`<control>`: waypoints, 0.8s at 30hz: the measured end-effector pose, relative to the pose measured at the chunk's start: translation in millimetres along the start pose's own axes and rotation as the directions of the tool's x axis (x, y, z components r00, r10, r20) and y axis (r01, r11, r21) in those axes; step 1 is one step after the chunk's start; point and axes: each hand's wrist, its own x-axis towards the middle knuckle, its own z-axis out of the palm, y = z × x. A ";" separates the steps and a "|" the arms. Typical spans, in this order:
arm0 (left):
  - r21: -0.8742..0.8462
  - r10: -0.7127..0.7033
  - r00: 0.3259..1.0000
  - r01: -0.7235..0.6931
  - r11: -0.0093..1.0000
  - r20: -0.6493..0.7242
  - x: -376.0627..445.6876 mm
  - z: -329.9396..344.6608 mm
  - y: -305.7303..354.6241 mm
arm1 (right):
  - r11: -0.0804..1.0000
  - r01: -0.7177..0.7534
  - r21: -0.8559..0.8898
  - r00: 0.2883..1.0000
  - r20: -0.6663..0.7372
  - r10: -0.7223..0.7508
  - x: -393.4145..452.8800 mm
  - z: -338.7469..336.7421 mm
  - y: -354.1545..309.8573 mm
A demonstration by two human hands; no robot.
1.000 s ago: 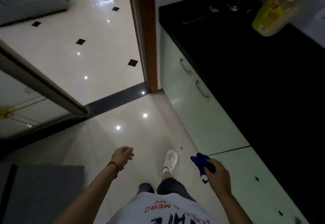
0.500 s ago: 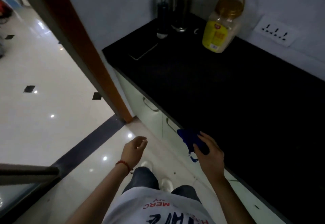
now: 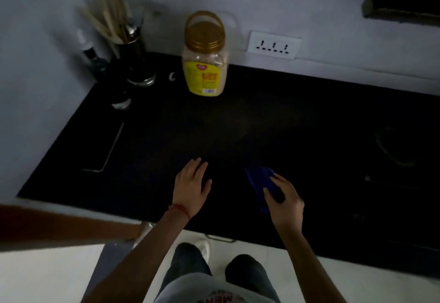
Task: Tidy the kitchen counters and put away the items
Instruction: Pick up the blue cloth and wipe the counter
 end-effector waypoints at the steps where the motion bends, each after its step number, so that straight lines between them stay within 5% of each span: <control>1: 0.044 0.014 0.999 -0.016 0.999 0.034 10.7 2.1 -1.7 | 1.000 -0.017 -0.009 1.000 -0.022 0.017 5.1 4.2 -3.3; 12: 0.180 0.034 0.992 -0.056 0.982 0.119 38.6 26.4 -21.3 | 0.982 -0.191 0.008 0.980 -0.064 0.191 122.8 44.9 -36.5; 18: 0.161 0.037 0.995 -0.052 0.986 0.095 40.9 29.5 -22.9 | 0.998 -0.030 0.060 0.995 -0.092 0.035 211.7 73.4 -46.1; 24: 0.186 0.031 0.996 -0.047 0.981 0.089 42.4 31.8 -23.2 | 0.987 0.019 -0.158 1.000 0.014 -0.017 258.9 98.4 -33.9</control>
